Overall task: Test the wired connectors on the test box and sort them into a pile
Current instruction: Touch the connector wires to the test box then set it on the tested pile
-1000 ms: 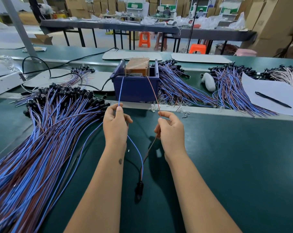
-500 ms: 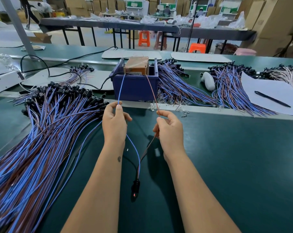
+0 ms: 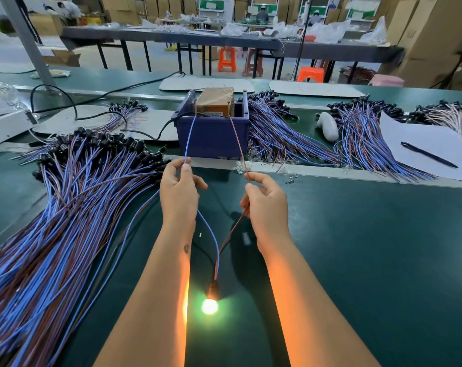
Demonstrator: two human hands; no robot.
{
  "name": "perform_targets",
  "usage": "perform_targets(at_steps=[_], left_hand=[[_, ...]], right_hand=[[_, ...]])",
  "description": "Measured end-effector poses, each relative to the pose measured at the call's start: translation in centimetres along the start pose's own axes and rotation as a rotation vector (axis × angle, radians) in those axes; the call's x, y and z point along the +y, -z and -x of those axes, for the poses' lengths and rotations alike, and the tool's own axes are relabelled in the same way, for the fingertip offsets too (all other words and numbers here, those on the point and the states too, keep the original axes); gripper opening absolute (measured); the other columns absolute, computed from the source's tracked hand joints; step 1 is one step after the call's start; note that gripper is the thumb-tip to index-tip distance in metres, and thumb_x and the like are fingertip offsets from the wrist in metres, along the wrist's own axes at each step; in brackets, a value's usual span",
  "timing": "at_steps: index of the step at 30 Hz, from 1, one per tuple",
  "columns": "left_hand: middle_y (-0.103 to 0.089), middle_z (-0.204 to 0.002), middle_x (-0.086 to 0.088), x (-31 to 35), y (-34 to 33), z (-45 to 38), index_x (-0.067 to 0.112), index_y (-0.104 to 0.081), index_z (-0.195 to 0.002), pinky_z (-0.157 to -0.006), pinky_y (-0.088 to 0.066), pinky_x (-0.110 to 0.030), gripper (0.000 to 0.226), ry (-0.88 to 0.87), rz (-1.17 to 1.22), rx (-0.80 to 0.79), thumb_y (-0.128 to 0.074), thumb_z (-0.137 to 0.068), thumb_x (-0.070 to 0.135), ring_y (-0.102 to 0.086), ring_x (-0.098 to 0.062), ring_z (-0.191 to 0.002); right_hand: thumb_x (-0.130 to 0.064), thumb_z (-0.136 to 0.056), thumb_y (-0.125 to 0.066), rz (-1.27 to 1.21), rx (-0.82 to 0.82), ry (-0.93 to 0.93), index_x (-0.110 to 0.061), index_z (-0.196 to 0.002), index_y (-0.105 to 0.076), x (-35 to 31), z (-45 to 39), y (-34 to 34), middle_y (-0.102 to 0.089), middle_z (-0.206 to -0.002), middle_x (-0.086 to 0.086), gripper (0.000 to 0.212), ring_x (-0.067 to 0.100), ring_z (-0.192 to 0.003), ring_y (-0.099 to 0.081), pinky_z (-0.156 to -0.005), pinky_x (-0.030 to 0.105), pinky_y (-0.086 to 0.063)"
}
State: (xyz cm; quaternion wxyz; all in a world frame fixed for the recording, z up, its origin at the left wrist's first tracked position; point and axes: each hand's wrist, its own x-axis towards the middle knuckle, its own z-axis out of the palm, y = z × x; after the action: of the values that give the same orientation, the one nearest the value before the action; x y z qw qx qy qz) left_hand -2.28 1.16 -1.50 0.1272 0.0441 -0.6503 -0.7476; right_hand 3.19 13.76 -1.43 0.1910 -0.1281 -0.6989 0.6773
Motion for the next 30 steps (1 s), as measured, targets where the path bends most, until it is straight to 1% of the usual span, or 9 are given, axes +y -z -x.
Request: perform_targets(at_steps=[12, 15, 18, 21, 23, 24, 25, 27, 30], left_hand=[[-0.062, -0.054, 0.009, 0.3, 0.0, 0.3, 0.032, -0.057, -0.105, -0.051, -0.035, -0.022, 0.018, 0.013, -0.027, 0.004, -0.041, -0.105, 0.026, -0.048, -0.011, -0.059], [-0.065, -0.059, 0.012, 0.4, -0.2, 0.6, 0.033, -0.062, -0.097, -0.061, -0.037, -0.022, 0.019, 0.006, -0.091, -0.04, -0.044, -0.103, 0.027, -0.05, -0.003, -0.058], [-0.063, -0.062, 0.022, 0.7, -0.7, 1.1, 0.03, -0.071, -0.087, -0.063, -0.04, -0.01, 0.02, -0.004, -0.091, -0.126, -0.055, -0.098, 0.024, -0.054, 0.011, -0.061], [-0.058, -0.054, 0.018, 1.2, -1.0, 1.8, 0.019, -0.076, -0.085, -0.049, -0.039, -0.008, 0.021, 0.025, -0.049, -0.265, -0.058, -0.096, 0.022, -0.052, 0.003, -0.048], [-0.06, -0.066, 0.001, 1.3, -1.2, 2.1, 0.018, -0.077, -0.081, -0.049, -0.039, -0.017, 0.024, 0.071, 0.01, -0.33, -0.06, -0.096, 0.026, -0.049, -0.013, -0.051], [-0.058, -0.071, -0.008, 1.3, -1.2, 2.1, 0.02, -0.078, -0.079, -0.052, -0.036, -0.021, 0.024, 0.087, 0.014, -0.332, -0.061, -0.095, 0.028, -0.045, -0.02, -0.056], [-0.056, -0.07, -0.01, 1.3, -1.2, 2.1, 0.021, -0.077, -0.077, -0.053, -0.032, -0.025, 0.024, 0.093, 0.012, -0.322, -0.062, -0.095, 0.027, -0.039, -0.022, -0.057], [-0.05, -0.055, -0.001, 1.3, -1.2, 1.9, 0.019, -0.074, -0.074, -0.049, -0.03, -0.022, 0.027, 0.11, 0.079, -0.289, -0.059, -0.096, 0.02, -0.035, -0.015, -0.048], [-0.046, -0.047, 0.006, 1.8, -0.8, 1.4, 0.012, -0.063, -0.08, -0.039, -0.03, -0.016, 0.025, 0.176, 0.342, -0.239, -0.049, -0.101, 0.013, -0.035, -0.006, -0.04]], right_hand=[[-0.013, -0.095, -0.048, 0.046, -0.015, 0.033, -0.03, -0.114, -0.064, 0.1, 0.0, 0.0, -0.054, -0.052, -0.01, 0.03, 0.001, -0.054, -0.05, -0.06, 0.026, -0.048], [-0.014, -0.098, -0.049, 0.045, -0.006, 0.072, -0.031, -0.115, -0.064, 0.1, 0.1, 0.0, -0.054, -0.054, -0.01, 0.029, 0.004, -0.055, -0.05, -0.06, 0.027, -0.049], [-0.014, -0.097, -0.052, 0.033, -0.031, 0.111, -0.031, -0.107, -0.064, -0.1, 0.2, -0.3, -0.058, -0.059, -0.007, 0.022, 0.007, -0.058, -0.051, -0.067, 0.036, -0.049], [-0.011, -0.095, -0.056, 0.069, -0.123, 0.149, -0.03, -0.094, -0.064, -0.1, 0.5, -0.7, -0.06, -0.062, -0.001, 0.021, 0.008, -0.059, -0.053, -0.066, 0.039, -0.05], [-0.011, -0.093, -0.059, 0.093, -0.191, 0.149, -0.029, -0.089, -0.067, 0.0, 0.7, -0.9, -0.059, -0.064, 0.009, 0.02, 0.014, -0.061, -0.051, -0.063, 0.042, -0.05], [-0.011, -0.093, -0.059, 0.085, -0.222, 0.149, -0.029, -0.088, -0.068, -0.1, 0.7, -0.9, -0.058, -0.063, 0.007, 0.021, 0.015, -0.06, -0.05, -0.06, 0.04, -0.048], [-0.01, -0.094, -0.058, 0.045, -0.248, 0.147, -0.028, -0.087, -0.069, -0.2, 0.7, -0.8, -0.058, -0.061, 0.001, 0.022, 0.012, -0.058, -0.051, -0.056, 0.031, -0.047], [-0.007, -0.098, -0.052, -0.067, -0.289, 0.112, -0.022, -0.092, -0.071, -0.5, 0.5, -0.4, -0.062, -0.061, -0.005, 0.025, 0.005, -0.053, -0.053, -0.053, 0.019, -0.045], [0.002, -0.097, -0.047, -0.038, -0.34, 0.071, -0.018, -0.114, -0.067, -0.7, 0.4, 0.3, -0.062, -0.068, 0.01, 0.032, 0.006, -0.051, -0.054, -0.055, 0.017, -0.046]])
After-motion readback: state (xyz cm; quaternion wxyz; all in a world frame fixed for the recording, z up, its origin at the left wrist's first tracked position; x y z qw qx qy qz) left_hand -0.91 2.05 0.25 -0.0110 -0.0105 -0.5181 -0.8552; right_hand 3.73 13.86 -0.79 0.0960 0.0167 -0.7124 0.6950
